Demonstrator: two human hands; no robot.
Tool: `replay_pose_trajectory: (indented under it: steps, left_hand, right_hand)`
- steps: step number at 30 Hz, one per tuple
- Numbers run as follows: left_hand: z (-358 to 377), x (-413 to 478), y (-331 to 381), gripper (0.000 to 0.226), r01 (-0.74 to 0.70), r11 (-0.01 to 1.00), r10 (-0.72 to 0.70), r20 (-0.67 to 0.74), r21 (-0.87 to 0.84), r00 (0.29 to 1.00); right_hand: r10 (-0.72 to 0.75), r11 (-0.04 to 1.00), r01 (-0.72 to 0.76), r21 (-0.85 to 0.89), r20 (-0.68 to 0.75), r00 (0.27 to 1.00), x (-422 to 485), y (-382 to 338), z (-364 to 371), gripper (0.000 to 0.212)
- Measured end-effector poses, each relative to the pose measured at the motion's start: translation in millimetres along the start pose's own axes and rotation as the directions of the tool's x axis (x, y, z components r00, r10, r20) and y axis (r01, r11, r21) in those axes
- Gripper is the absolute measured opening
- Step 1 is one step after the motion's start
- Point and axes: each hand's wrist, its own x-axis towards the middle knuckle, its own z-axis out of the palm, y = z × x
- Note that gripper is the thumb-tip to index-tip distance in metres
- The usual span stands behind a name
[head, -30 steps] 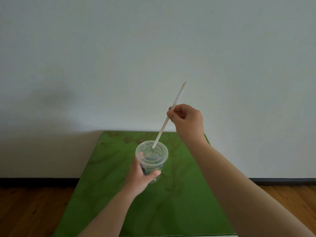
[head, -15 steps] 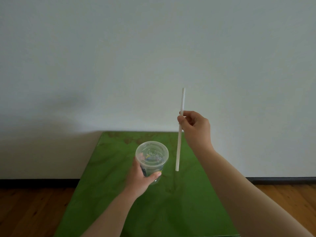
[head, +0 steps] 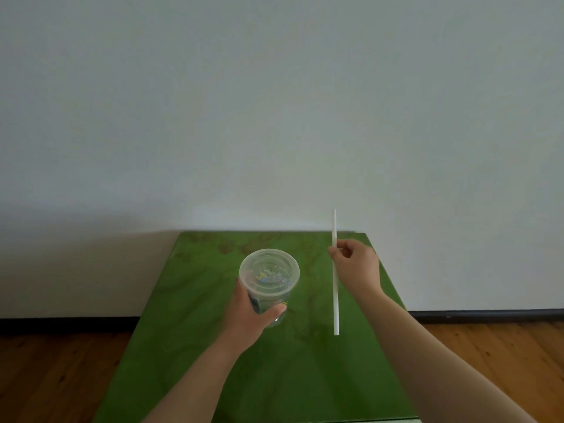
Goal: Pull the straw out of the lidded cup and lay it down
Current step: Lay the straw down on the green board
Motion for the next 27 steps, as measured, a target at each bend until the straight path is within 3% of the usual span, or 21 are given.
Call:
replay_pose_trajectory:
  steps: [17,27]
  left_hand:
    - [-1.4,-0.6,-2.4,0.087,0.031,0.999,-0.032,0.017,0.031,0.999]
    - [-0.7,-1.2,-2.9,0.086,0.012,0.999,-0.011,-0.018,0.039,1.0]
  right_hand:
    - [0.155,0.922,-0.097,-0.375,0.128,0.98,-5.1,42.0,33.5,0.028]
    - [0.166,0.772,0.001,-0.636,0.203,0.965,-8.2,49.2,41.2,0.011]
